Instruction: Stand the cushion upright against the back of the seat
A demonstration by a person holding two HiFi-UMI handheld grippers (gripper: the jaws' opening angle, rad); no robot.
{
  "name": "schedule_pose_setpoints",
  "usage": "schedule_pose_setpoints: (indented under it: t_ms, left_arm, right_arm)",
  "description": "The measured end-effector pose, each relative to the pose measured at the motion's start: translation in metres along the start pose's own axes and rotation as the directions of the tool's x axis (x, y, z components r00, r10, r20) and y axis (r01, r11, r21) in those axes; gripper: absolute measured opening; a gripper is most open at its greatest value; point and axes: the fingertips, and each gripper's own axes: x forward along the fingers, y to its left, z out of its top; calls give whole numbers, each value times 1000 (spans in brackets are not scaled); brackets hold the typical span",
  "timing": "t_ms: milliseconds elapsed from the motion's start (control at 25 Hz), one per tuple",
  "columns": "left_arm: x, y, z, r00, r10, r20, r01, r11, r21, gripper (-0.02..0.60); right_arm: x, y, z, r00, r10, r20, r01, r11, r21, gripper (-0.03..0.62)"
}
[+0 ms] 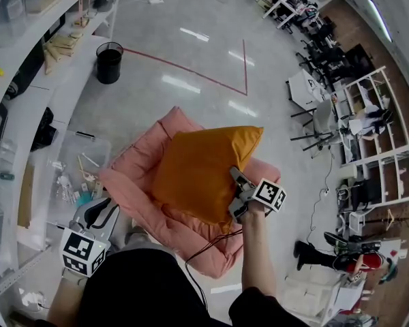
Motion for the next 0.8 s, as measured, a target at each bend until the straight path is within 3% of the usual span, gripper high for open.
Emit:
schedule_pose_setpoints:
  t_ms: [320, 520, 640, 800]
  left_arm:
    - [-19, 20, -2, 998, 54, 11, -54, 998, -19, 110]
    - [-25, 25, -4, 997, 79, 6, -78, 997, -23, 110]
    - [-27, 27, -5, 996, 89, 3, -89, 996, -23, 110]
    - [-25, 25, -7, 995, 96, -6, -96, 995, -24, 110]
  right_arm:
    - [43, 28, 8, 988, 91, 123, -110, 981, 157, 35]
    - [78, 27, -4, 977, 119, 175, -166, 944, 285, 35]
    - [92, 14, -18, 978, 122, 171, -174, 926, 335, 34]
    - [101, -4, -44, 989, 101, 112, -134, 933, 334, 34]
